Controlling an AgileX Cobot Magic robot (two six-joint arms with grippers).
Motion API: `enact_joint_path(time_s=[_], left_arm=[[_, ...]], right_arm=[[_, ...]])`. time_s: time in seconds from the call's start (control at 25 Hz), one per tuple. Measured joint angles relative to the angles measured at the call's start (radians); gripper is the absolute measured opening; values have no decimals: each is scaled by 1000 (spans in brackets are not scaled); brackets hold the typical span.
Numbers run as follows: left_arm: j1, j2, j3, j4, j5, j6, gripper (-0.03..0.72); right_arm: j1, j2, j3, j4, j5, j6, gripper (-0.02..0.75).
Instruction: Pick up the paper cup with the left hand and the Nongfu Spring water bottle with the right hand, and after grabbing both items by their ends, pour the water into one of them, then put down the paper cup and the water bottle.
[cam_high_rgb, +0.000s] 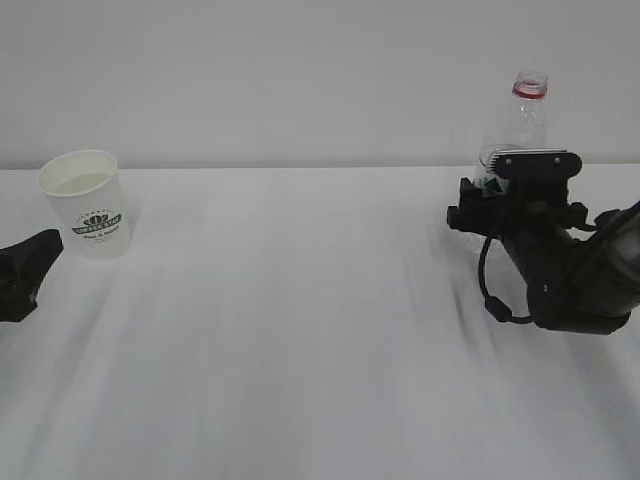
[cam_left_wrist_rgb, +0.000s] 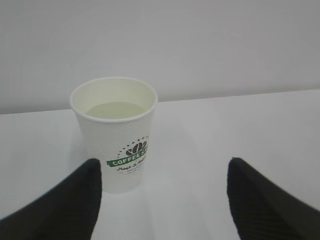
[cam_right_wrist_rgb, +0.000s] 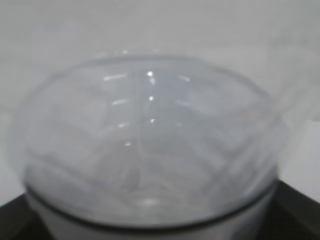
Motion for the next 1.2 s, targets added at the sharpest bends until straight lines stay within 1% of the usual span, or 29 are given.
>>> enact_joint_path(time_s=[0.2, 0.48, 0.84, 1.2], left_arm=[[0, 0, 0, 0, 0, 0, 564], [0, 0, 0, 0, 0, 0, 562], [0, 0, 0, 6, 0, 0, 562], [0, 0, 0, 14, 0, 0, 562]], right_arm=[[0, 0, 8, 0, -4, 2, 653], [0, -50, 71, -19, -12, 2, 653], [0, -114, 205, -70, -96, 5, 652], [0, -238, 360, -80, -103, 15, 652]])
